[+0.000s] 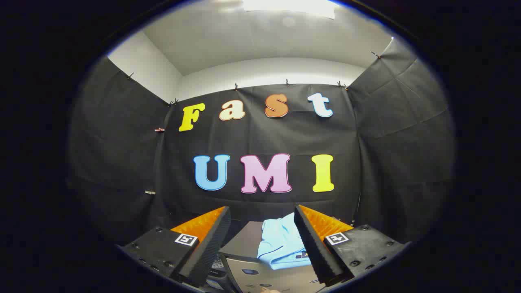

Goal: Put the clothes into the washing machine and then close the washing machine lid.

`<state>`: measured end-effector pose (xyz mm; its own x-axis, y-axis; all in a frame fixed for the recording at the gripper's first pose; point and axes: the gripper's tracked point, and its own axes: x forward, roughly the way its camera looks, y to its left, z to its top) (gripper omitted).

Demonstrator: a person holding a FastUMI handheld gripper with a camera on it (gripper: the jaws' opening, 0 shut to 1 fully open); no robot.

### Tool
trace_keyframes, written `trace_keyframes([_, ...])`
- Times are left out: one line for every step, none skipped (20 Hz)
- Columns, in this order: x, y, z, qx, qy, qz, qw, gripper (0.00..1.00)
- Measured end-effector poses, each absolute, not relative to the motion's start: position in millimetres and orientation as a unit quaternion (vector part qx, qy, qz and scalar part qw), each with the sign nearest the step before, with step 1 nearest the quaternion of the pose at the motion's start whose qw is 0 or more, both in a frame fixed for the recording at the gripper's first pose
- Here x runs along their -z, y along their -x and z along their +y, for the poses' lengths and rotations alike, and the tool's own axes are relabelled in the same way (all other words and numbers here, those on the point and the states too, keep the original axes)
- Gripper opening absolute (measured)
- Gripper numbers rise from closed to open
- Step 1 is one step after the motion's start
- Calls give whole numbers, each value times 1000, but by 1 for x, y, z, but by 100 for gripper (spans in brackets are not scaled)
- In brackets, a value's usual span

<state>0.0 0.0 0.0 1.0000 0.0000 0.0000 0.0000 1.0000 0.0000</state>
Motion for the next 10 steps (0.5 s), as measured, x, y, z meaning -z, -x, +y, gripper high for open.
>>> trace_keyframes([1,0,1,0,2,0,1000,98])
trace_keyframes([0,-1,1,-1,3,1,1000,98])
trace_keyframes([0,-1,1,-2,3,0,1000,98])
trace_keyframes([0,-1,1,-3,2,1,1000,98])
trace_keyframes([0,-1,0,-2,0,1,1000,98])
trace_keyframes([0,0,-2,0,-3,1,1000,98])
trace_keyframes([-1,0,-4,1,-4,1,1000,98])
trace_keyframes([-2,0,-3,1,-5,0,1000,98])
trace_keyframes([-3,0,-3,0,-5,0,1000,98])
trace_keyframes([-3,0,-2,-1,-4,0,1000,98])
